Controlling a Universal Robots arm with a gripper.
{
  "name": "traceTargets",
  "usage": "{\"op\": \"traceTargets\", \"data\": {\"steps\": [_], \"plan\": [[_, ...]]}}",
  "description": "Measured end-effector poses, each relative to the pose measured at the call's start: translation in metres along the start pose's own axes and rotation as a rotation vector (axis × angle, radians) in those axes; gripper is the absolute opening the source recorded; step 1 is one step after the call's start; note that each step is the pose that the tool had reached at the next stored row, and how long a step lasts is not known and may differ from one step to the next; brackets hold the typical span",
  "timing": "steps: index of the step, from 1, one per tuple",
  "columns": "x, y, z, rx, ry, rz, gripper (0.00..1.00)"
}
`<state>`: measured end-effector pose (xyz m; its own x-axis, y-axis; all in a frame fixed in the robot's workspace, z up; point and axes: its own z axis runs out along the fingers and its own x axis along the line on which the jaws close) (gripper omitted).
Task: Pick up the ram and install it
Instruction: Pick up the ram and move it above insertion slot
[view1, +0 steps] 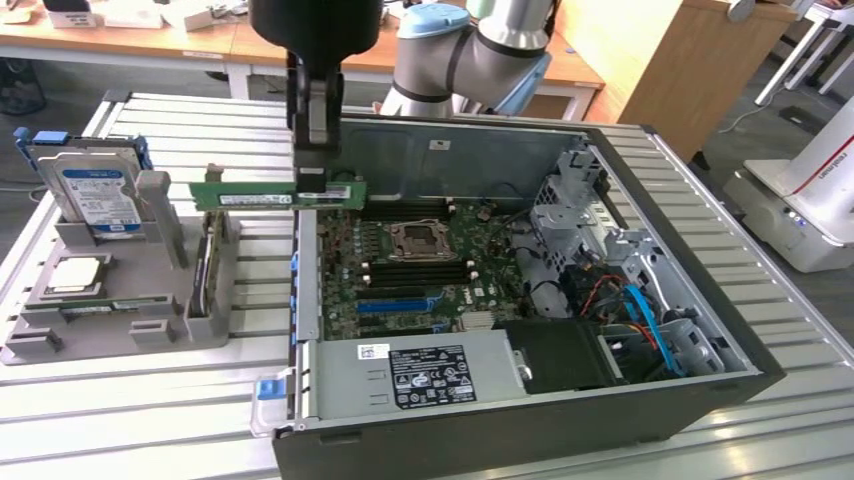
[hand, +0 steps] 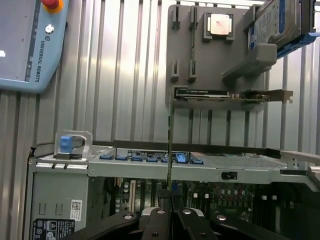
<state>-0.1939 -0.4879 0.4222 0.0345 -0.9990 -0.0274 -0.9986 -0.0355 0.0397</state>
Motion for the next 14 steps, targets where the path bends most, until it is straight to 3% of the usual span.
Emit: {"op": "traceTargets", "data": {"steps": [14], "plan": [[0.004, -0.0226, -0.0010, 0.0000, 0.0000, -0.001, 0.12]]}}
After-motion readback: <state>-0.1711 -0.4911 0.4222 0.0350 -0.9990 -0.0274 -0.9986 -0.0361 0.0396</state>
